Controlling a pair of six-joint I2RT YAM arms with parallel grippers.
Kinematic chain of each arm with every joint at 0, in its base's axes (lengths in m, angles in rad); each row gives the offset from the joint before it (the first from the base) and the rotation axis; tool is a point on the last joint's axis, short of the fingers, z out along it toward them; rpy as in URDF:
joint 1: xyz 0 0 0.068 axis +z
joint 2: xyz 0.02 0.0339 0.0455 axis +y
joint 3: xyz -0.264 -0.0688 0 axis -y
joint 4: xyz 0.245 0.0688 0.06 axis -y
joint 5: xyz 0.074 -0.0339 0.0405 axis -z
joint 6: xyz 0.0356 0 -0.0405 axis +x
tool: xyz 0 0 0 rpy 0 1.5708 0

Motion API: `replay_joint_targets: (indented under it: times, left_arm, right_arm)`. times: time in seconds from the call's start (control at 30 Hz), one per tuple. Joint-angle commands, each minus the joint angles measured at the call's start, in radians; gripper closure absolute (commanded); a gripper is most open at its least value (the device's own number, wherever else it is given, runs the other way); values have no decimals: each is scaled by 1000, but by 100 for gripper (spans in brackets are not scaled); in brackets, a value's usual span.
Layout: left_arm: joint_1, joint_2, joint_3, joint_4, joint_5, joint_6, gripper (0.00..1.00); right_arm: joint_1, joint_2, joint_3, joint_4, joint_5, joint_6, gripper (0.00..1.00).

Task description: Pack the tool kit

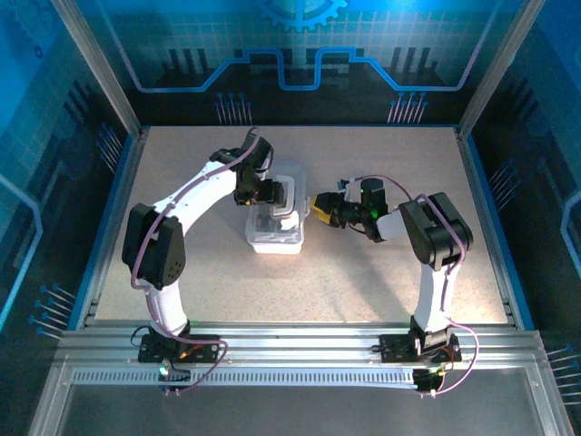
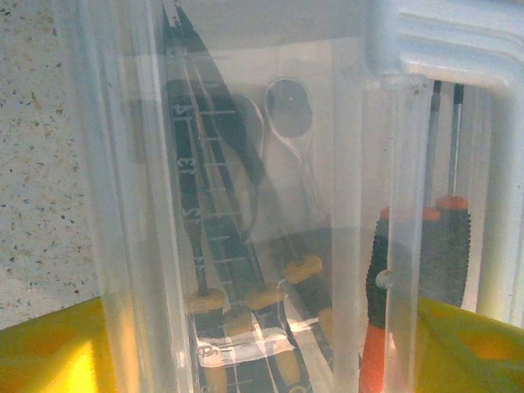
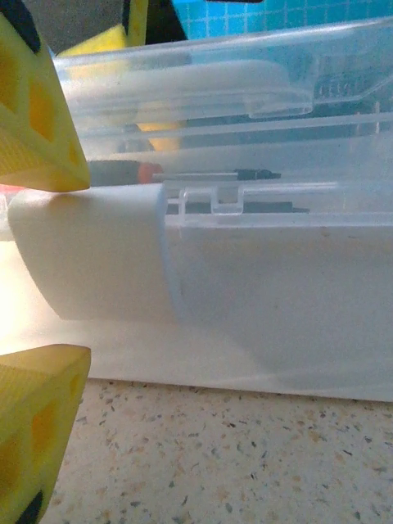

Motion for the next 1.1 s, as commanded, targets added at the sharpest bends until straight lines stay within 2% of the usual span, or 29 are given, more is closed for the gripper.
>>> replay_joint_targets:
  times: [0.0,0.07,0.17,0.37,0.5,0.8,1.07]
  left_arm:
    - [1,152,-81,-217,-103,-11,92]
    - [-7,167,-79,-226,-133,-14,95]
    - [-6,165,-105,-199,-106,-14,98]
    - [41,116,-194,-91,106,-16,100]
    - [81,92,-259,-23,226,-32,100]
    - [94,106,-283,0,257,-38,100]
    - [114,101,-296,23,304,-42,100]
  right_arm:
    - [4,-11,-1,89,-20,65,45]
    - [-3,0,-7,121,-24,84,44]
    - [-18,16,-19,173,-35,113,44]
    - [-36,22,-25,192,-40,129,43]
    - [-8,27,11,188,-37,147,45]
    - [66,30,104,268,-35,242,47]
    - [27,-7,52,238,-39,209,47]
